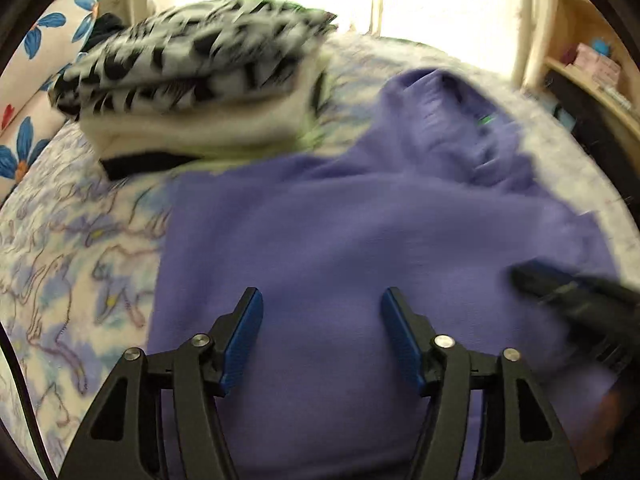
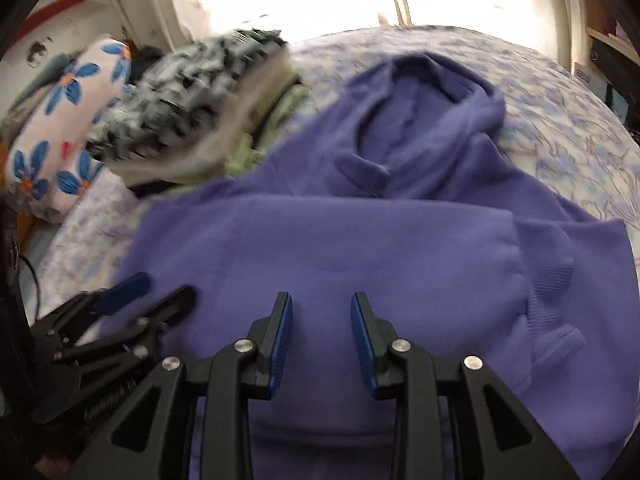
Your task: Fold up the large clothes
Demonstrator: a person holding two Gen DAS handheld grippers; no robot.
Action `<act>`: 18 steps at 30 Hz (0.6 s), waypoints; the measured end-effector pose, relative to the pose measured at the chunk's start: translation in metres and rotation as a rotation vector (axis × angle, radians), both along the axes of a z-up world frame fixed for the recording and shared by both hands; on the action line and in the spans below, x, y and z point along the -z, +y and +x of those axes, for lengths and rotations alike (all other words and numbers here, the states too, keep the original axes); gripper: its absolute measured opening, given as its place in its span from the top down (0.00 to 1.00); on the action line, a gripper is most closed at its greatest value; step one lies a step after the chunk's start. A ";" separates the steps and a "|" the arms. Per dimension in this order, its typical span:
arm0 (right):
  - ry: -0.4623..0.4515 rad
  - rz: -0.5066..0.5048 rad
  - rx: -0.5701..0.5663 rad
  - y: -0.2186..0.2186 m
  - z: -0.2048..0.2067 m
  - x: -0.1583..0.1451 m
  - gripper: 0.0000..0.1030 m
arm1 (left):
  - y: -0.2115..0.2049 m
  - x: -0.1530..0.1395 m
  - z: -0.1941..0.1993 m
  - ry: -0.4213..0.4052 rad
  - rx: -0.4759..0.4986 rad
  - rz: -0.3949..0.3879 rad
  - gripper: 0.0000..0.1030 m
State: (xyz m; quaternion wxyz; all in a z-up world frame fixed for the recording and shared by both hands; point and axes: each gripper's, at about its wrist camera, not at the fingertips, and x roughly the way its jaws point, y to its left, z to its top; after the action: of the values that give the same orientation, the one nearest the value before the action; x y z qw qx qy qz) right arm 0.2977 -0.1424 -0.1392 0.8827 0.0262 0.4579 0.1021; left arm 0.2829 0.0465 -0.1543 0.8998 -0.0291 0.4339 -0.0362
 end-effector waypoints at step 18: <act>0.006 -0.052 0.270 -0.123 -0.022 -0.010 0.89 | 0.022 -0.005 -0.002 -0.017 0.022 0.036 0.39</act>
State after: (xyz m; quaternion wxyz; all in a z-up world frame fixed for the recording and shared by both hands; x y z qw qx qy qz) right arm 0.2757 -0.2652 -0.1296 0.8875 0.0650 0.4552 -0.0296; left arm 0.2805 0.0681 -0.1489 0.9032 -0.0075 0.4273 -0.0386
